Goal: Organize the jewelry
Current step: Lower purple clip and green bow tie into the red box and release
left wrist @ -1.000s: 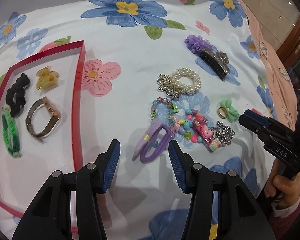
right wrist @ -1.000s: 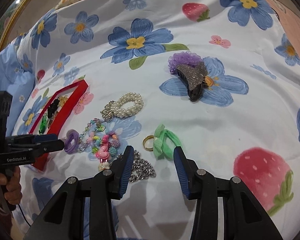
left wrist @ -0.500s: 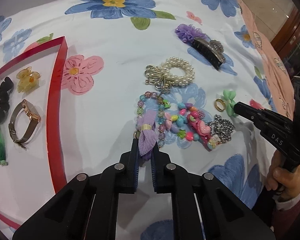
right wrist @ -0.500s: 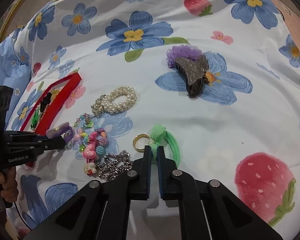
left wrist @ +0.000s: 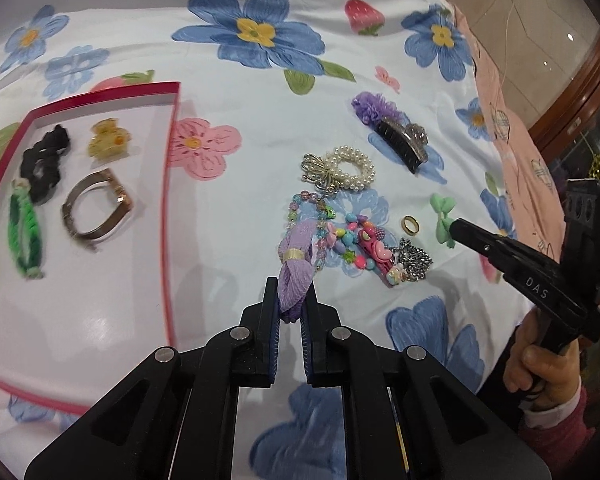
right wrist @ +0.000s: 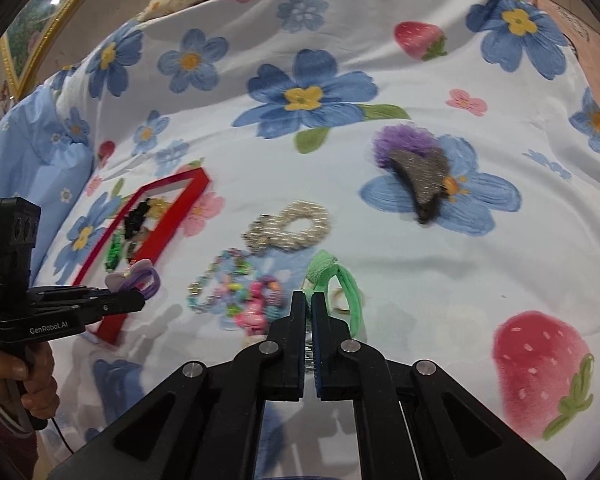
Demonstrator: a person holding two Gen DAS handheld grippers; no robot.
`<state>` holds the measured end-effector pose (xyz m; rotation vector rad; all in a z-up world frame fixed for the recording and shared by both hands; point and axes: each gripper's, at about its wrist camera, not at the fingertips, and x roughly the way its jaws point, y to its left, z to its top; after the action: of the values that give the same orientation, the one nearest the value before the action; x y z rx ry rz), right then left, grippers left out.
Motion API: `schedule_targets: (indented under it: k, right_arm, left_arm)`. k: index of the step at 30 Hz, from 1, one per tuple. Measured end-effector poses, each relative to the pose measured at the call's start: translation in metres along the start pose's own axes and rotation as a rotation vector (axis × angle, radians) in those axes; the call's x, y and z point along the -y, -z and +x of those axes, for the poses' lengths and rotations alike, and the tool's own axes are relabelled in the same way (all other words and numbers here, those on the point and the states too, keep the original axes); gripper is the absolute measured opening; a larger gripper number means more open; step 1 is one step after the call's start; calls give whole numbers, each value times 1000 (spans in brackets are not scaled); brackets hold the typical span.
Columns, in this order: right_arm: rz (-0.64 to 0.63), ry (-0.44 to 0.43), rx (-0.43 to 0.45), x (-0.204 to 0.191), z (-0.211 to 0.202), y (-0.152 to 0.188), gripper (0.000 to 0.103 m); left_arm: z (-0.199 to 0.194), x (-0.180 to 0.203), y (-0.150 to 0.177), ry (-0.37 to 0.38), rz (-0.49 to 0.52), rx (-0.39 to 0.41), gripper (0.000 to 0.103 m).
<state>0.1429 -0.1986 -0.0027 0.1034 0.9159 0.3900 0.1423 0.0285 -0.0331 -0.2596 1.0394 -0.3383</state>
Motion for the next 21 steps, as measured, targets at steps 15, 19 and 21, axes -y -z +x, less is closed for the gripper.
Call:
schedule_targets:
  k: [15,19,21]
  right_arm:
    - [-119,-148,-31,-89,13,-1,2]
    - [-150,-178,-33,-110,16,-4,2]
    - [-163,-198,-38,-122,19,-6,2]
  left_arm:
    - [-58,-57,27,-8,-157,103,8]
    - [-68,-71,32,-19,-188,122,8]
    - [-73,-82,34,-28,-208,134,8]
